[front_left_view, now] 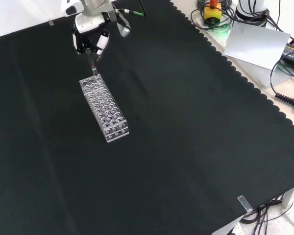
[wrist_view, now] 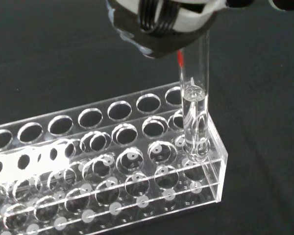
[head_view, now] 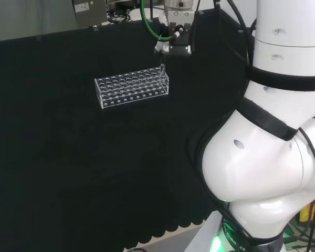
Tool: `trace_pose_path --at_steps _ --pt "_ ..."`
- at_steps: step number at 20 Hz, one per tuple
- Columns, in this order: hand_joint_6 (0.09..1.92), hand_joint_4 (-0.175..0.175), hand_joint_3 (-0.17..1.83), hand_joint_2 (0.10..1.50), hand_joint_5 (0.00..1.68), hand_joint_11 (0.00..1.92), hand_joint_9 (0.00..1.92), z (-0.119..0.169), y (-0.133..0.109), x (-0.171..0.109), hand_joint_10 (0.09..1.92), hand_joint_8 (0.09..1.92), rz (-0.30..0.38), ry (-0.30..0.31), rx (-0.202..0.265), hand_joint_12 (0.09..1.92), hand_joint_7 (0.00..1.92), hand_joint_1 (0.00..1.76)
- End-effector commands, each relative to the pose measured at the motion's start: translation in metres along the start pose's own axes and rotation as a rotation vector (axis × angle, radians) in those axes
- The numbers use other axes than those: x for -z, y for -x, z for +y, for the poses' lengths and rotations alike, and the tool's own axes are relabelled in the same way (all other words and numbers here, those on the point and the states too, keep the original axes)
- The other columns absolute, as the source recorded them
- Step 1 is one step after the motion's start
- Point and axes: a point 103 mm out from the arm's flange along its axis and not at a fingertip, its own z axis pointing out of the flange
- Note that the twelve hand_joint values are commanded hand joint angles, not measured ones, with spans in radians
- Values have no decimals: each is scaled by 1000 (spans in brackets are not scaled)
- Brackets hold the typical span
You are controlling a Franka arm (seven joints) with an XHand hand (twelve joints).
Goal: Pick up the test tube.
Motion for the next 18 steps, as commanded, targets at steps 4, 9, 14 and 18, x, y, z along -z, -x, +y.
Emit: trace_pose_path --at_steps 4,9,14,18 --pt "221 -175 -175 1034 1437 1290 1643 -6 4 46 338 390 91 21 -10 878 1767 1229" --pt "180 -175 -175 1031 1457 1291 1657 -12 3 76 308 372 129 41 0 883 1776 1230" --pt "169 -175 -175 1030 1462 1293 1662 -25 0 110 301 367 154 78 20 884 1779 1231" --pt "166 -175 -175 1030 1464 1294 1664 -42 -5 135 299 366 174 110 40 884 1779 1231"
